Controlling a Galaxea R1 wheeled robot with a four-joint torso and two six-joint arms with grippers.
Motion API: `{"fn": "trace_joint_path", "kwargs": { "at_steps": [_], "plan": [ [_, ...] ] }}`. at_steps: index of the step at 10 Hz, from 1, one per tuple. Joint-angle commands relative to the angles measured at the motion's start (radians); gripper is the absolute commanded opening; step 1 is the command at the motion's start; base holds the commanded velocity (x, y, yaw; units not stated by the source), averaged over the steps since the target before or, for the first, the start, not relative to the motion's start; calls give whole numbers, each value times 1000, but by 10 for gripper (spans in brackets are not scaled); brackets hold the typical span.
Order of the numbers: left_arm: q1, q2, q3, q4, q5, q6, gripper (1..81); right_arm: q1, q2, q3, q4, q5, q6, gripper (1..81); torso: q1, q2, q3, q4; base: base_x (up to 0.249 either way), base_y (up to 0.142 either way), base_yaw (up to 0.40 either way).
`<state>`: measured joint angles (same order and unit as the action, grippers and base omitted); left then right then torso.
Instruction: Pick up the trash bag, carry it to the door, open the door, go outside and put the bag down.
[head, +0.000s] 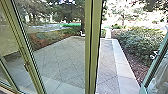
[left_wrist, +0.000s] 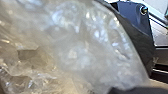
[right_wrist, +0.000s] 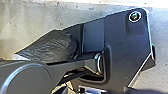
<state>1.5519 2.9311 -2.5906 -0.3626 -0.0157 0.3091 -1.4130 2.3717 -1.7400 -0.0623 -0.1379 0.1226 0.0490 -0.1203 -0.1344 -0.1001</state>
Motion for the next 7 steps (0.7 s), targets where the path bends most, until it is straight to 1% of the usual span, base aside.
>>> {"fn": "trace_joint_path", "kwargs": {
  "at_steps": [1, 2, 3, 4, 5, 7],
  "plan": [
    [-45, 1, 1, 5, 69, 4, 10, -5, 104, -157, -7, -20, -3, 811, 0, 0, 0, 0, 0, 0, 0],
    [-48, 1, 1, 7, 69, 10, 10, -16, 149, -209, -13, -20, -4, 811, 0, 0, 0, 0, 0, 0, 0],
    [-51, 2, 1, 11, 69, 30, 10, -18, 203, -292, -5, -20, -3, 811, 0, 0, 0, 0, 0, 0, 0],
    [-57, 2, 1, 11, 69, 34, 10, -30, 265, -382, -13, -20, -4, 811, 0, 0, 0, 0, 0, 0, 0],
    [-60, 2, 0, 11, 68, 34, 10, -37, 301, -430, -14, -20, -6, 811, 0, 0, 0, 0, 0, 0, 0],
    [-66, 4, -6, 11, 68, 34, 10, -44, 406, -574, -14, -19, -6, 811, 0, 0, 0, 0, 0, 0, 0]
  ]
}}
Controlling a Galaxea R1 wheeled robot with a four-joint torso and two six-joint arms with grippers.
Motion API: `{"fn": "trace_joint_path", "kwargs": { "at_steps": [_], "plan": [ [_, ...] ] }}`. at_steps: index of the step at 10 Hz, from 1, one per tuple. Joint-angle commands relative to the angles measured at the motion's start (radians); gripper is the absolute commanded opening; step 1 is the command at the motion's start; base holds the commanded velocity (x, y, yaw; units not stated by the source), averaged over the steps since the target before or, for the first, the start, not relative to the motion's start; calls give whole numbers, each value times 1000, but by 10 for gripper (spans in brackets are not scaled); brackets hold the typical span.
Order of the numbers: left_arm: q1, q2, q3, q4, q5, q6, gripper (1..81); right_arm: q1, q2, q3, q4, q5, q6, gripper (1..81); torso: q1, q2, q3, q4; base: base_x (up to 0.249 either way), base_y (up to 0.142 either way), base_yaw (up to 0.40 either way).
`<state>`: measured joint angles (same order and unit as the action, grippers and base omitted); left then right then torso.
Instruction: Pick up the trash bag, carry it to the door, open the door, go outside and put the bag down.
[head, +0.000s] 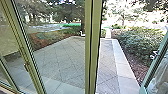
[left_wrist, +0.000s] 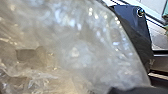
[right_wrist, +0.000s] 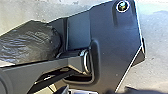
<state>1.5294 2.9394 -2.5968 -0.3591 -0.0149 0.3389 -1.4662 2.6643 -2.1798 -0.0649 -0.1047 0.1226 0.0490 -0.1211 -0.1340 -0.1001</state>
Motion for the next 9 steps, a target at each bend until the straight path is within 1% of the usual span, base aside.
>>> {"fn": "trace_joint_path", "kwargs": {
  "at_steps": [1, 2, 4, 6, 7, 8, 9],
  "plan": [
    [-47, -5, -2, 8, 67, 5, 10, 9, 156, -192, -12, -52, -6, 811, 0, 0, 0, 0, 0, 0, 0],
    [-50, -5, -3, 8, 69, 6, 10, 8, 202, -253, -10, -52, -6, 811, 0, 0, 0, 0, 0, 0, 0],
    [-53, -5, -5, 9, 69, 6, 10, 5, 269, -342, -12, -52, -8, 811, 0, 0, 0, 0, 0, 0, 0],
    [-53, -3, -12, 8, 69, 6, 10, 2, 300, -374, -12, -52, -8, 811, 0, 0, 0, 0, 0, 0, 0],
    [-53, 0, -17, 8, 69, 6, 10, 2, 302, -373, -12, -52, -9, 811, 0, 0, 81, 0, 0, 0, 0],
    [-53, 1, -22, 8, 67, 6, 10, 5, 302, -372, -12, -52, -9, 811, 0, 0, 100, 0, 0, 0, 0],
    [-53, 3, -23, 8, 69, 6, 10, 6, 302, -374, -12, -52, -9, 811, 0, 0, 15, 0, 0, 0, 0]
  ]
}}
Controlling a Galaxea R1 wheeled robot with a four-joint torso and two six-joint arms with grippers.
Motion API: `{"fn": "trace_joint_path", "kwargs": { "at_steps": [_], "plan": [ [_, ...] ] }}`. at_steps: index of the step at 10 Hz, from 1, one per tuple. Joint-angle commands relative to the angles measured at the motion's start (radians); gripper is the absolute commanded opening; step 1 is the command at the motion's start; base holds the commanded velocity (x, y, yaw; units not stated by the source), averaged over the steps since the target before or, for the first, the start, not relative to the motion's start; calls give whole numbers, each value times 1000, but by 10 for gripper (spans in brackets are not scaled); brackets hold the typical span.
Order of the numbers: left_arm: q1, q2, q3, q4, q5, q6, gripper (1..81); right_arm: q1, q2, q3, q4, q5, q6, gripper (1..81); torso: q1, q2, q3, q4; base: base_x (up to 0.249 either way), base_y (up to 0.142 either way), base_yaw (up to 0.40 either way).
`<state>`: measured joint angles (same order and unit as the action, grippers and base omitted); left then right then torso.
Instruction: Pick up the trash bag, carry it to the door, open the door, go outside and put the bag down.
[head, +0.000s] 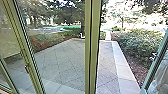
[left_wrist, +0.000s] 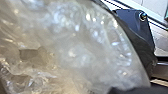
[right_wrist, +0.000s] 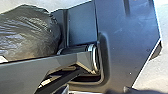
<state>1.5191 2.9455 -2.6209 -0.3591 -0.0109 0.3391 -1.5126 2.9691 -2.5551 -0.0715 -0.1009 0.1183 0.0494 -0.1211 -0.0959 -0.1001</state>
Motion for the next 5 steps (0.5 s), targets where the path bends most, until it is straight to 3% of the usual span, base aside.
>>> {"fn": "trace_joint_path", "kwargs": {
  "at_steps": [1, 2, 3, 4, 5],
  "plan": [
    [-43, -2, 1, 8, 63, 6, 10, 54, -2, 0, -5, -56, -5, 811, 0, 0, -3, 0, 0, 0, 0],
    [-44, 0, 1, 9, 63, 6, 10, 54, -2, 3, -7, -57, -5, 811, -1, -1, 8, 29, 0, 0, 0],
    [-44, 0, 1, 9, 63, 6, 10, 54, -2, 4, -7, -56, -6, 811, -2, -1, 15, 97, 0, 0, 0],
    [-44, 0, 1, 9, 63, 6, 10, 53, 4, 0, -7, -56, -6, 811, -2, -1, 15, 66, 0, 0, 0],
    [-44, 0, 1, 9, 63, 6, 10, 56, 4, 0, -4, -56, -5, 811, -2, -1, 14, 13, 0, 0, 0]
  ]
}}
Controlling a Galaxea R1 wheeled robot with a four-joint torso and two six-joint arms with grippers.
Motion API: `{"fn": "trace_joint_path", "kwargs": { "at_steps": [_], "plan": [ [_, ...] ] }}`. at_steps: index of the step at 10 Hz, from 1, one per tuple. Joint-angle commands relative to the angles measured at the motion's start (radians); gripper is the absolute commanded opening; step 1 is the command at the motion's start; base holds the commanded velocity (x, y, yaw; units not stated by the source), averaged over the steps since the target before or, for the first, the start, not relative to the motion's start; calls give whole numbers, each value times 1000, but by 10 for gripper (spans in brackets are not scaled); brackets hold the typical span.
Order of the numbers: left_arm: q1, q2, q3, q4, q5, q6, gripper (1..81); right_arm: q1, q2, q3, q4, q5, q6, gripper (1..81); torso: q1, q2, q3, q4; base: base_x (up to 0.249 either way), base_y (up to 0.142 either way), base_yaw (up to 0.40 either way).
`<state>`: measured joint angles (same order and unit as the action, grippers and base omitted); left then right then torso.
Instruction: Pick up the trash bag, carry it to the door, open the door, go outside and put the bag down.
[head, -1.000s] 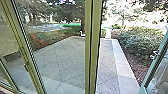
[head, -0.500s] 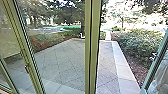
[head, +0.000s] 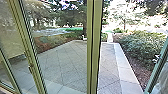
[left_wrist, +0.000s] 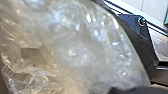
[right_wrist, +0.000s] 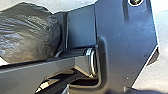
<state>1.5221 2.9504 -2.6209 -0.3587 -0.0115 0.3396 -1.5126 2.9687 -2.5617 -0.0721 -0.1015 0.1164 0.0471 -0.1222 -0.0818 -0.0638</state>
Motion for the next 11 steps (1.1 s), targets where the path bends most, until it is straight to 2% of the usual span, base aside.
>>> {"fn": "trace_joint_path", "kwargs": {
  "at_steps": [1, 2, 3, 6, 8, 11],
  "plan": [
    [-47, -5, 1, 9, 65, 6, 10, 54, 9, 6, -3, -55, -1, 811, 0, 0, 0, -2, 0, 0, 0],
    [-49, -3, 1, 11, 65, 9, 10, 53, 14, 3, -3, -55, -1, 811, 0, 0, 0, 14, 0, 0, 0],
    [-47, 0, 1, 12, 67, 19, 10, 53, 22, -4, -3, -55, -1, 811, 0, 0, 0, 19, 0, 0, 0],
    [-49, 0, 1, 20, 68, 30, 10, 53, 46, -37, -6, -57, -3, 811, 0, 0, 0, 16, 0, 0, 0],
    [-47, -3, 1, 39, 77, 30, 10, 54, 52, -40, -6, -55, -3, 811, 0, 0, 0, 16, 0, 0, 0],
    [-49, -2, 1, 41, 79, 32, 10, 53, 60, -40, -8, -57, -4, 811, 0, 0, 0, 16, 0, 0, 0]
  ]
}}
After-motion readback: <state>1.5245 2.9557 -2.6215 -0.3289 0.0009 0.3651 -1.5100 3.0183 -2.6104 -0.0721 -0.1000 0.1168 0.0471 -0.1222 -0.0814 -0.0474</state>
